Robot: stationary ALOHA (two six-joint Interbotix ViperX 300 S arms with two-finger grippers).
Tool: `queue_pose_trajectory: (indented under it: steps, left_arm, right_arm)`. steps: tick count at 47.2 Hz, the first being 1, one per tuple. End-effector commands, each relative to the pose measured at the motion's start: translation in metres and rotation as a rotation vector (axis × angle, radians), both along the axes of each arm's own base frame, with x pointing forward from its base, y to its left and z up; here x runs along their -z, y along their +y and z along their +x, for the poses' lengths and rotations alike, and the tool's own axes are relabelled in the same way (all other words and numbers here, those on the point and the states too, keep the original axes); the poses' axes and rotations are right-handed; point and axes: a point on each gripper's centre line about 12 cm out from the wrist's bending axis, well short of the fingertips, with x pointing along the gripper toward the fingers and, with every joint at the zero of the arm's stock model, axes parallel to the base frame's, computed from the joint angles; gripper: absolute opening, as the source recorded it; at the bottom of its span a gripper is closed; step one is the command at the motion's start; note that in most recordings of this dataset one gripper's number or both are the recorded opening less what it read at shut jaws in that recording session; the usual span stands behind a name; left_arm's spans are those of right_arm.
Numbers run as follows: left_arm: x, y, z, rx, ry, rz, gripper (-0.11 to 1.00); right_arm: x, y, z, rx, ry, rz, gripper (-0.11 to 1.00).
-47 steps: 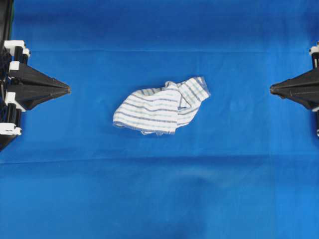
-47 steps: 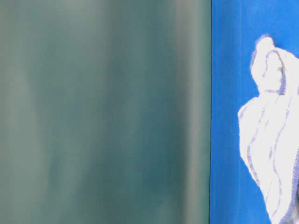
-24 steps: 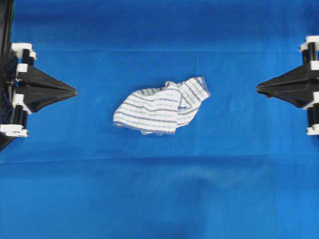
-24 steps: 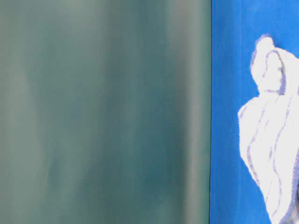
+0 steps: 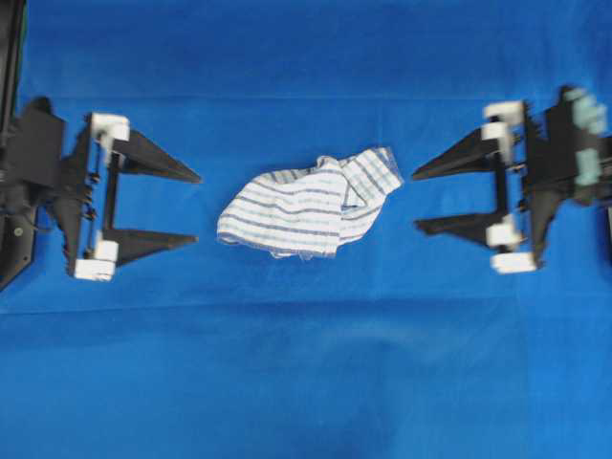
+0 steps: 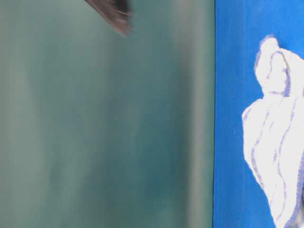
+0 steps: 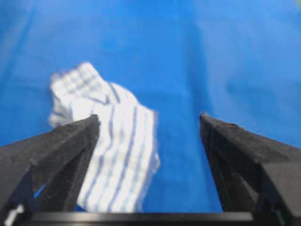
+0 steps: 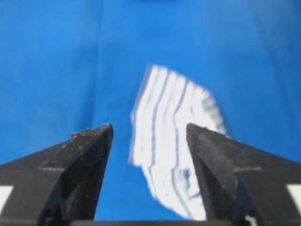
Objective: Lift the towel with both arms.
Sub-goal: 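Move both grippers inward toward opposite sides of the striped towel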
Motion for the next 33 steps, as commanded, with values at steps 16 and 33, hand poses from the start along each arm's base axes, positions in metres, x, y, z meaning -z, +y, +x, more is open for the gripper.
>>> queue_pose_trajectory:
  steps: [16, 33]
  left_arm:
    - [0.056, -0.009, 0.043, 0.021, 0.214, 0.014, 0.82]
    - [0.110, 0.003, 0.059, -0.019, 0.369, 0.016, 0.83]
  right_arm:
    - [0.066, 0.008, 0.068, -0.018, 0.255, -0.002, 0.61]
    - [0.114, 0.008, 0.100, -0.014, 0.359, 0.000, 0.61]
